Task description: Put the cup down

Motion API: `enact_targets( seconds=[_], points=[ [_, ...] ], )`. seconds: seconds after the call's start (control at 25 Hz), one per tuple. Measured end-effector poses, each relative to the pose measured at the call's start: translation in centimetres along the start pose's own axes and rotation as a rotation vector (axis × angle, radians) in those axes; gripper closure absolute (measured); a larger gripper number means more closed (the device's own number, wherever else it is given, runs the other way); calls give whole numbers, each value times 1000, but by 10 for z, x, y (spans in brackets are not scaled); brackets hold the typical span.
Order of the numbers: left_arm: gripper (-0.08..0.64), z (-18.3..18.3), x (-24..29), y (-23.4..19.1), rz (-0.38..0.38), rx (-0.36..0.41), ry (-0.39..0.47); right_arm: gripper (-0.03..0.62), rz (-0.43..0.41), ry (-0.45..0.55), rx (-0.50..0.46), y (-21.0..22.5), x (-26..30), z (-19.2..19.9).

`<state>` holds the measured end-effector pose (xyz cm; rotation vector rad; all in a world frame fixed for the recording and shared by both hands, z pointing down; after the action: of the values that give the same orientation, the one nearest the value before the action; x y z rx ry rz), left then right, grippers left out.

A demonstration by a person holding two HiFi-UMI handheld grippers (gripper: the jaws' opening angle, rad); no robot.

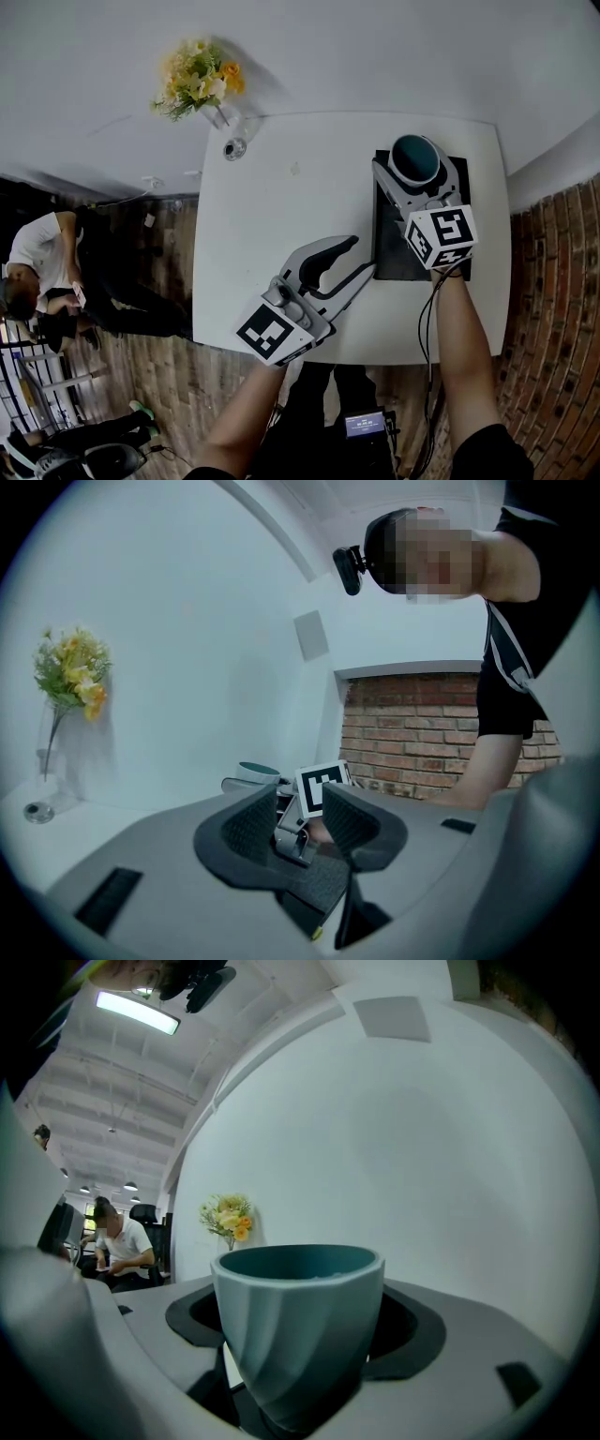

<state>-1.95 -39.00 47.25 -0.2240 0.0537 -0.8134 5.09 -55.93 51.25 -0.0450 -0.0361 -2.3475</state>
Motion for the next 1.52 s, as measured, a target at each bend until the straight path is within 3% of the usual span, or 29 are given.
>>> enact_targets(
  seconds=[0.6,0.92,1.52],
  points=[
    [403,-6,-1,1,-3,-9,19,187,-4,4,-1,1,-5,-2],
    [403,-4,-7,5,10,4,-2,104,-27,5,44,-3,-14,-6],
    [403,-18,-25,19,19,30,-9,104,38,-25,83,-27,-65,-8]
  ],
)
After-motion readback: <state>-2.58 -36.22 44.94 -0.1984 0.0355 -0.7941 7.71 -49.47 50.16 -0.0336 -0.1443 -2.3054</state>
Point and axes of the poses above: the fingertips, and each gripper's own axes: x forward along the fingers, y to its right, z out of its underside, the point moved 2 cm from there along -x, backward along the fingers, and after that the axes turned 7 degrees about -z, right-handed, at the moved point
